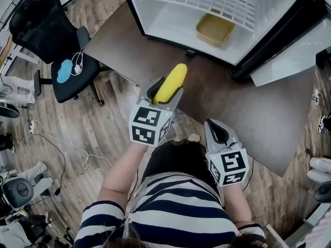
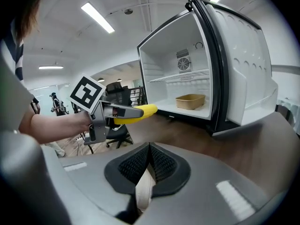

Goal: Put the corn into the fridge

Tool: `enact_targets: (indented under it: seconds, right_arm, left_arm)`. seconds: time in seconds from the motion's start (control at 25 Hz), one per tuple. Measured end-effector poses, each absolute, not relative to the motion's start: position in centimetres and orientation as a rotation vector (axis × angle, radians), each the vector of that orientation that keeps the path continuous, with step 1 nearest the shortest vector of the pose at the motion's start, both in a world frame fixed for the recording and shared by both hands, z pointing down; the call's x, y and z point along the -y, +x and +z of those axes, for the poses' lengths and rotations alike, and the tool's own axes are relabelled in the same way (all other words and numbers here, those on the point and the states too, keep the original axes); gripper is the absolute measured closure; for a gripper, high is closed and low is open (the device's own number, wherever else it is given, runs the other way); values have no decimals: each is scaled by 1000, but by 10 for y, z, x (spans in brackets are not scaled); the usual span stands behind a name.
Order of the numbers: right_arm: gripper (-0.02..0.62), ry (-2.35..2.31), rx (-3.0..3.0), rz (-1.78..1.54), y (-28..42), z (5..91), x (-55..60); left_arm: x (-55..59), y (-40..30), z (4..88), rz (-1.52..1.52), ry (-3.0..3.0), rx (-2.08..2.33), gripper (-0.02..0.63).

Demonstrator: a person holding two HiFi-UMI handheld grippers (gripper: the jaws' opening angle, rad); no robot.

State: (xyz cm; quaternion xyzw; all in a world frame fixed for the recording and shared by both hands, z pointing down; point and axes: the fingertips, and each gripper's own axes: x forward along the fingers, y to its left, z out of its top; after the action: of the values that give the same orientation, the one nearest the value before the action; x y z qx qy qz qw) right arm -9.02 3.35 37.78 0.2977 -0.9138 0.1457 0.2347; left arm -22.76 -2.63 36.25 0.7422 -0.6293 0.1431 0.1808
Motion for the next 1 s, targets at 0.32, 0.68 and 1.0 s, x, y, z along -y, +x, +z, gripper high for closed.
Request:
enact_targets:
  seconds: [0.32, 0.68, 1.0]
  right_arm:
    - [597, 702, 2552, 374, -110, 376, 7]
    - [597, 632, 2594, 321, -137, 375, 53]
    - [597, 736, 2594, 340, -180, 371, 102]
  left_arm:
    - [61, -242, 351, 355, 2047, 1864, 606]
    - [106, -265, 336, 312, 2023, 1976, 606]
    - [157, -293, 338, 317, 2080, 1929, 606]
